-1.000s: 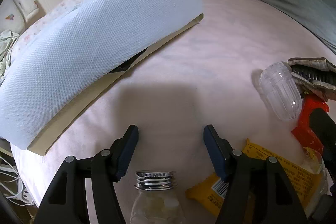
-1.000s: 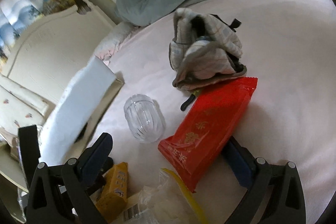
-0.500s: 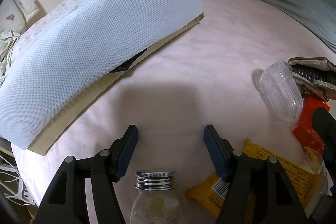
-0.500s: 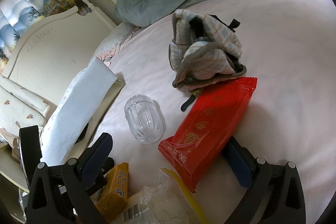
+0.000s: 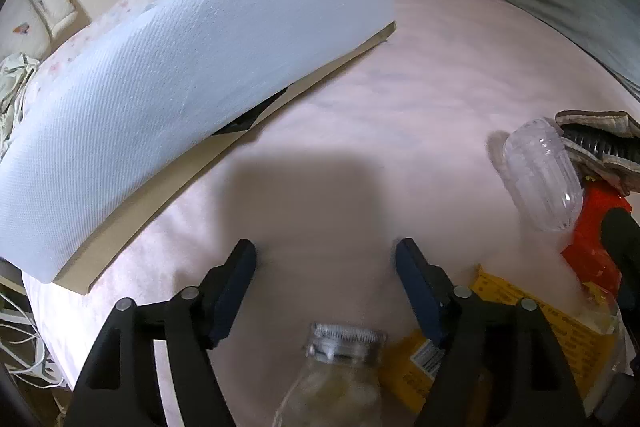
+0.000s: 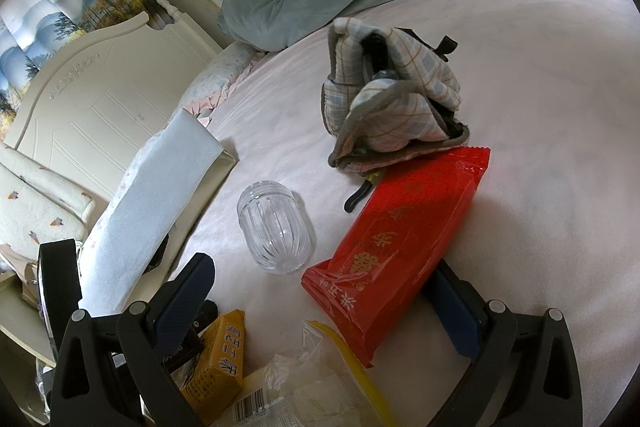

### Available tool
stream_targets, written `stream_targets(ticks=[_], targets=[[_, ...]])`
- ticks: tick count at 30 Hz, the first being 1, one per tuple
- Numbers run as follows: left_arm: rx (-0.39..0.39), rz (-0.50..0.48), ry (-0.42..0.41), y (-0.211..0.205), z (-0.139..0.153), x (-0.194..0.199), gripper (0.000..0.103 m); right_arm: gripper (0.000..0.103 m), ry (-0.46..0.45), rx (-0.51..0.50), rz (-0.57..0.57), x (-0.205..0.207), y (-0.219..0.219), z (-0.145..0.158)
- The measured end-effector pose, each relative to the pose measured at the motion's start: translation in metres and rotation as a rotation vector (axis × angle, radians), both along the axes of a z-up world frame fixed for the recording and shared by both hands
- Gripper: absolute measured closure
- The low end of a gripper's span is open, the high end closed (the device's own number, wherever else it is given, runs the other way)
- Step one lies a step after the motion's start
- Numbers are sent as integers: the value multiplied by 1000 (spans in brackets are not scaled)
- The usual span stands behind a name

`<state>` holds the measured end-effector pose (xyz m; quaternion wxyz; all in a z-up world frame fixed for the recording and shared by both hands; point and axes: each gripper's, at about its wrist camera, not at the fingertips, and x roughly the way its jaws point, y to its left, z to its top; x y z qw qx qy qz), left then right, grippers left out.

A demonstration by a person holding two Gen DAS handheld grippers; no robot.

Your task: Organize objects

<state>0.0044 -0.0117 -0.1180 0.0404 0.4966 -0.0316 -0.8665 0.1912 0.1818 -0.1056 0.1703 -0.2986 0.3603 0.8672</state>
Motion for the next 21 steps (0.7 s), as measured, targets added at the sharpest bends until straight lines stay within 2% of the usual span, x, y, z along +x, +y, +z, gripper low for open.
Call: stream_targets(ticks=[21], targets=[[13, -12, 5, -14, 5, 5, 26, 0, 0, -1, 21, -4, 1, -1]])
